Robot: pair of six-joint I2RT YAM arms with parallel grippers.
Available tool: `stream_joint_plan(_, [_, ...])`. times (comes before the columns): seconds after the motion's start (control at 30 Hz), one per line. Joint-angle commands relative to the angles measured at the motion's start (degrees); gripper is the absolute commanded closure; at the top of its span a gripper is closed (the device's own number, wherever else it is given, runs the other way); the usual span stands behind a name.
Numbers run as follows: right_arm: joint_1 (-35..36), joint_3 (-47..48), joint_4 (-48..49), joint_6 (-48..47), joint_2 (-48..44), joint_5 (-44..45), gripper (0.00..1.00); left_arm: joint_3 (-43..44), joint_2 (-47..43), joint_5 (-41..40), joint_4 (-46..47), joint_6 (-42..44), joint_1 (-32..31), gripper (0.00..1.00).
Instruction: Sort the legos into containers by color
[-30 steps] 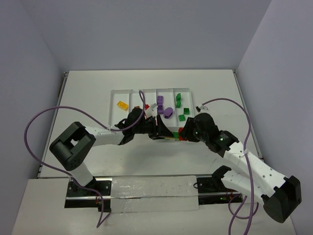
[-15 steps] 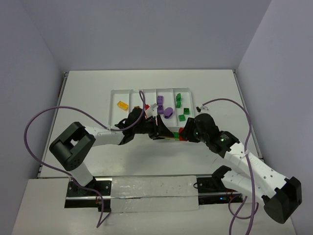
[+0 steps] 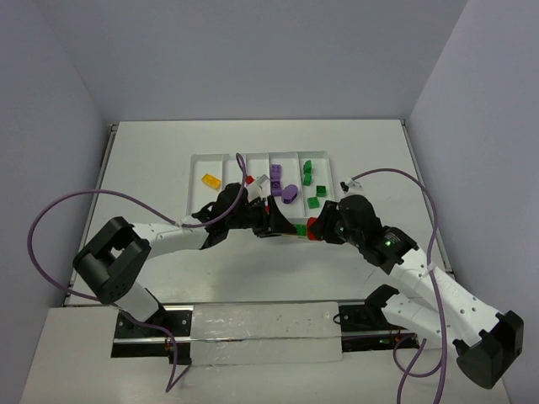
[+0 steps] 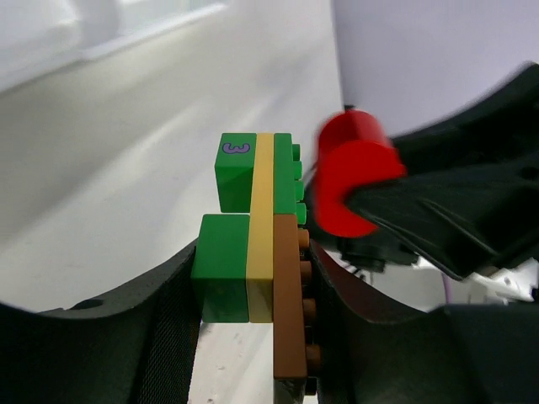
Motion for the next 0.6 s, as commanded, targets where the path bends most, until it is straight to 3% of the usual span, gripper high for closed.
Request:
stream_joint_plan(0.0, [0.2, 3.5, 0.1, 0.6, -2.1, -0.3, 1.00, -1.2, -0.9, -6.5, -5.9, 3.3, 1.6, 1.00])
stream_joint_plan(0.33, [0.2, 4.9, -0.6, 0.2, -1.9, 0.5, 1.00, -3.0, -3.7, -5.8, -6.3, 3.3, 1.8, 1.00])
stream_joint_plan(0.57, [0.6, 9.8, 4.3, -2.0, 7.3, 0.9, 1.00, -10.6, -15.7, -8.6, -16.1, 7.0, 3.7, 1.00])
